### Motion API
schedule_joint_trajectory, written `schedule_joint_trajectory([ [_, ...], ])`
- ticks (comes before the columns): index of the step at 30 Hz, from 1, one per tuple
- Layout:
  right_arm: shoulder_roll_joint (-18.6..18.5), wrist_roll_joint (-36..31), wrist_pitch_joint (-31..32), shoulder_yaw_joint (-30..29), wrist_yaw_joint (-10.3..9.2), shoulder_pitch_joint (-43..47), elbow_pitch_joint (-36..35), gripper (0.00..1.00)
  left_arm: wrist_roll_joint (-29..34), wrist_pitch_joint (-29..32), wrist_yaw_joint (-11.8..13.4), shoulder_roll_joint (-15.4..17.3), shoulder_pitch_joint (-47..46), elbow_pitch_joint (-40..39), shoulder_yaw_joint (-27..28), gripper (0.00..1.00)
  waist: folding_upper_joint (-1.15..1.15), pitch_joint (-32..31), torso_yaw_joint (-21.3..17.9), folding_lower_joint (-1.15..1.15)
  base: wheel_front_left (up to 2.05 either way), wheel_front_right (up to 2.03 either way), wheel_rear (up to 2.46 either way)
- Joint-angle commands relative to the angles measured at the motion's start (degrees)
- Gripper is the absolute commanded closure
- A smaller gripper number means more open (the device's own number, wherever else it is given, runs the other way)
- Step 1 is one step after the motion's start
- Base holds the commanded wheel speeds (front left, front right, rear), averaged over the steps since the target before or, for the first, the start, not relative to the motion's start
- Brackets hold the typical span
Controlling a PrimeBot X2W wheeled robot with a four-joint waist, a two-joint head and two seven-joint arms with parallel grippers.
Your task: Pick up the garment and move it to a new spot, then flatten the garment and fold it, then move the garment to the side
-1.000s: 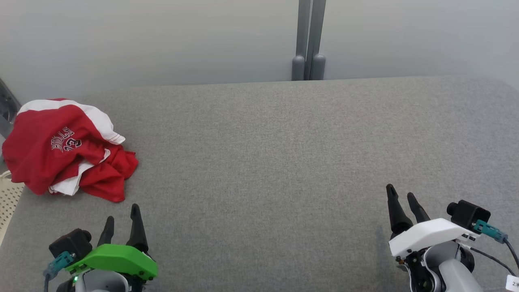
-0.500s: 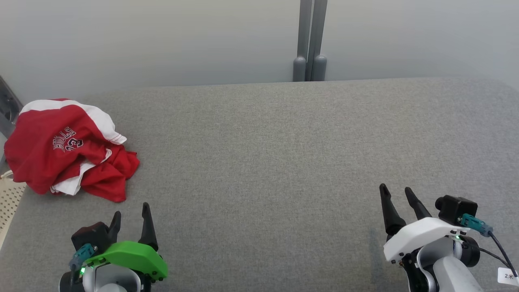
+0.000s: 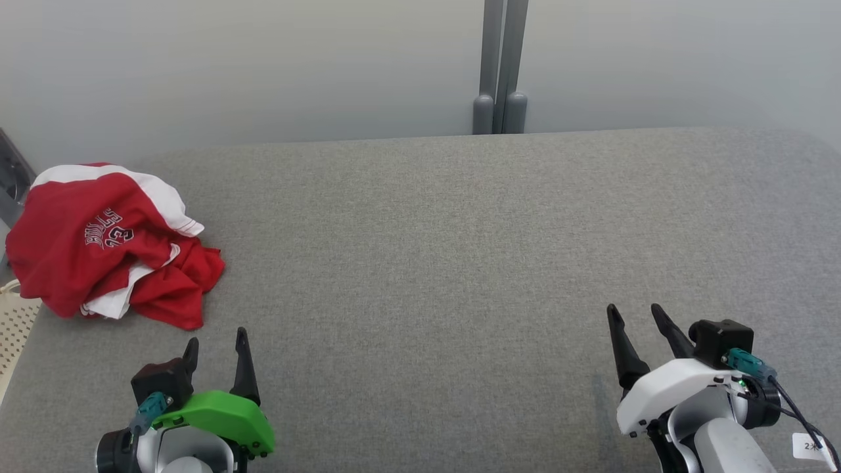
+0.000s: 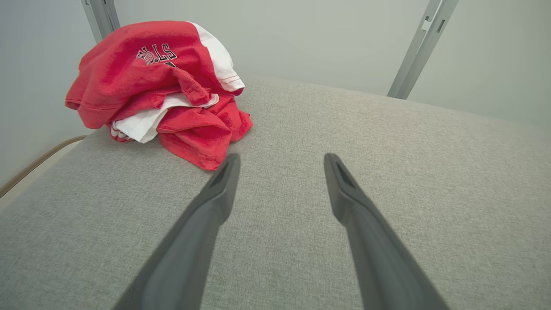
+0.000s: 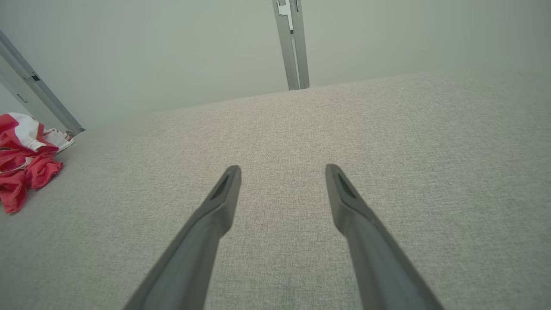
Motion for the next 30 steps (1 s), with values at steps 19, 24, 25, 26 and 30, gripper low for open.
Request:
schedule_joint_trajectory([
  [19,-0.4,-9.7,-2.1,1.2,0.02,0.8,1.0,0.00,6.3,-3.3,0.6,0.4,0.2,1.1,-1.2,0.00,0.00,-0.8,-0.1,0.00,0.00,0.00,0.00],
  [24,-0.4,-11.8,-2.6,1.3,0.02,0.7,1.3,0.00,8.1,-3.9,1.0,0.5,0.2,1.4,-1.9,0.00,0.00,-1.1,-0.2,0.00,0.00,0.00,0.00],
  [25,-0.4,-12.3,-2.7,1.4,0.02,0.7,1.3,0.00,8.5,-4.1,1.1,0.5,0.2,1.5,-2.0,0.00,0.00,-1.1,-0.3,0.00,0.00,0.00,0.00],
  [26,-0.4,-12.7,-2.7,1.4,0.01,0.7,1.4,0.00,8.7,-4.1,1.2,0.6,0.2,1.5,-2.1,0.00,0.00,-1.2,-0.3,0.00,0.00,0.00,0.00],
  [30,-0.4,-15.3,-2.9,1.9,0.01,0.7,1.6,0.00,10.1,-4.7,1.3,0.6,0.3,2.1,-2.6,0.00,0.00,-1.3,-0.3,0.00,0.00,0.00,0.00],
])
